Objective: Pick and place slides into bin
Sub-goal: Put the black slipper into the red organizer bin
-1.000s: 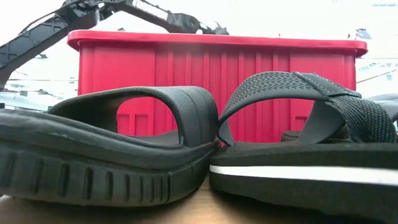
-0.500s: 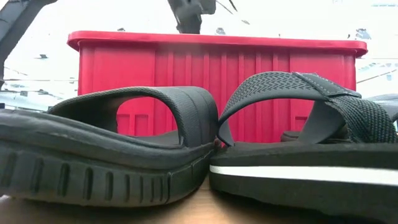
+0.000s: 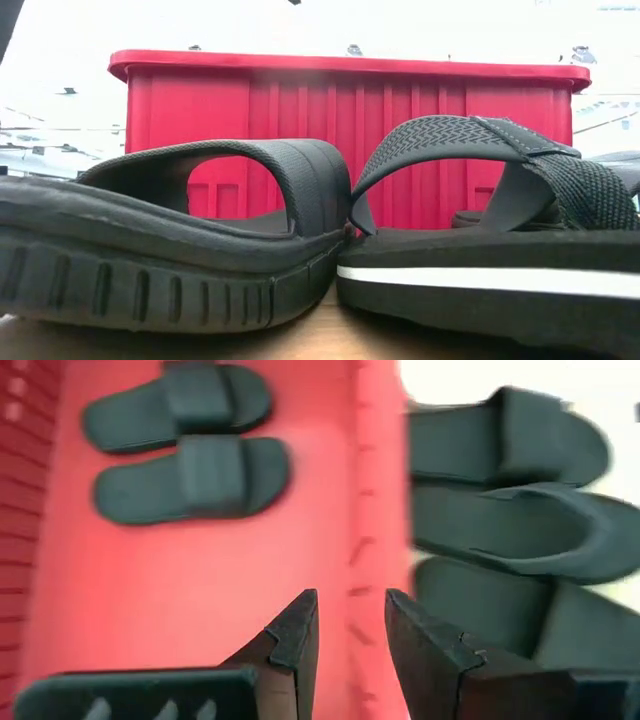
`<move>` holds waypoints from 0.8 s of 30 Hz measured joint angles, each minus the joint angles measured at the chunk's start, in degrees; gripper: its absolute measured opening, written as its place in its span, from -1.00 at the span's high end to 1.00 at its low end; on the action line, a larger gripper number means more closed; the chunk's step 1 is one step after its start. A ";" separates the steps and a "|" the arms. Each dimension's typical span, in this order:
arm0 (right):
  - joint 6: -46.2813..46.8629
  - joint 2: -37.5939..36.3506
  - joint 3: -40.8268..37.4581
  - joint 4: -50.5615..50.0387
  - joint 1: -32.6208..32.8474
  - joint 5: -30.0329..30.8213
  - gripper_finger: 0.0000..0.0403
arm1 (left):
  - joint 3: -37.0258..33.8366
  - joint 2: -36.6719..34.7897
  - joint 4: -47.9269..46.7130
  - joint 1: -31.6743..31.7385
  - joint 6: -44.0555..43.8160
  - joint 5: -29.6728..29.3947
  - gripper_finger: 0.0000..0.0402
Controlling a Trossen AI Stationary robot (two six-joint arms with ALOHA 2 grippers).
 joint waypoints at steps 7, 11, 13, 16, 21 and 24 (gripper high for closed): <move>2.74 0.00 -0.02 -3.81 2.53 -3.35 1.00 | 0.00 -0.23 -3.31 -8.54 -6.58 0.16 0.44; 2.61 0.01 0.00 -3.83 4.23 -4.94 1.00 | 0.00 0.16 -3.39 -12.87 -8.63 0.45 0.44; 2.64 0.02 -0.02 -3.83 4.86 -5.02 1.00 | -0.04 0.30 -3.39 -15.01 -9.38 0.47 0.44; 3.63 0.02 -0.02 -3.70 5.75 -6.04 1.00 | -0.04 0.21 -3.34 -18.12 -10.17 0.46 0.44; 6.61 0.02 -0.02 -1.67 7.01 -7.48 1.00 | -0.04 0.23 -3.22 -22.91 -11.99 0.61 0.44; 7.08 0.02 -0.02 -0.84 7.71 -7.47 1.00 | -0.04 0.23 -2.10 -24.89 -12.61 0.65 0.44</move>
